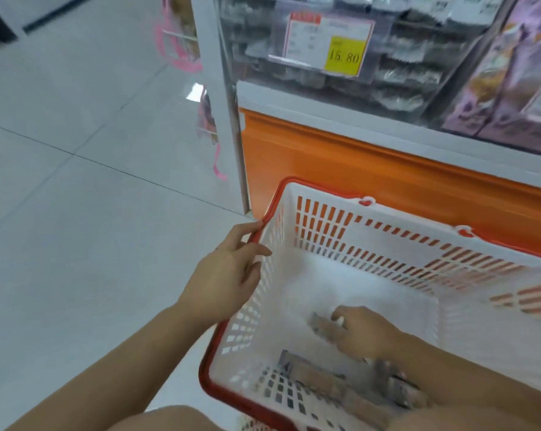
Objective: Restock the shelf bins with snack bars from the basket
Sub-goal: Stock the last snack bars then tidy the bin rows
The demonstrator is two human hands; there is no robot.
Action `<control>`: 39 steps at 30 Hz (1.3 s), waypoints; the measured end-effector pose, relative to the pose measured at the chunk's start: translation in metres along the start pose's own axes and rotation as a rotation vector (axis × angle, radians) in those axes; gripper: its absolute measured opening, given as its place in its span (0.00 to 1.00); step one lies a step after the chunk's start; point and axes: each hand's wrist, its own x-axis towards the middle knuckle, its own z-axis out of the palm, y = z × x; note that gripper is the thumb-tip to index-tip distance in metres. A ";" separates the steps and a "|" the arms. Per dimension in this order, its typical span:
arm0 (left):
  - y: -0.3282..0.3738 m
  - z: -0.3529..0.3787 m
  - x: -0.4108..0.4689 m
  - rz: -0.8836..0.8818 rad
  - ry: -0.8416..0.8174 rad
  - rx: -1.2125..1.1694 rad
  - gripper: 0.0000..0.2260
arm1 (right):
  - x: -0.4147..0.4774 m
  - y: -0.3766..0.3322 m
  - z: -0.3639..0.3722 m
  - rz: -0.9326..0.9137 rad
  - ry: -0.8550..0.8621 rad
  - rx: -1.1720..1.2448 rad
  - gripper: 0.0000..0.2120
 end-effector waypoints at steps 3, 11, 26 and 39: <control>0.000 -0.033 0.008 0.007 -0.203 0.199 0.13 | -0.012 -0.019 -0.038 -0.070 0.074 0.325 0.13; 0.075 -0.118 0.010 -0.075 -0.305 -0.023 0.18 | -0.090 -0.078 -0.119 -0.250 -0.082 1.016 0.10; 0.169 -0.159 0.012 -0.158 -0.098 -1.010 0.12 | -0.260 -0.094 -0.192 -0.526 0.450 0.469 0.21; 0.157 -0.194 0.094 -0.135 0.304 -0.994 0.08 | -0.223 -0.127 -0.244 -0.709 0.786 -0.263 0.26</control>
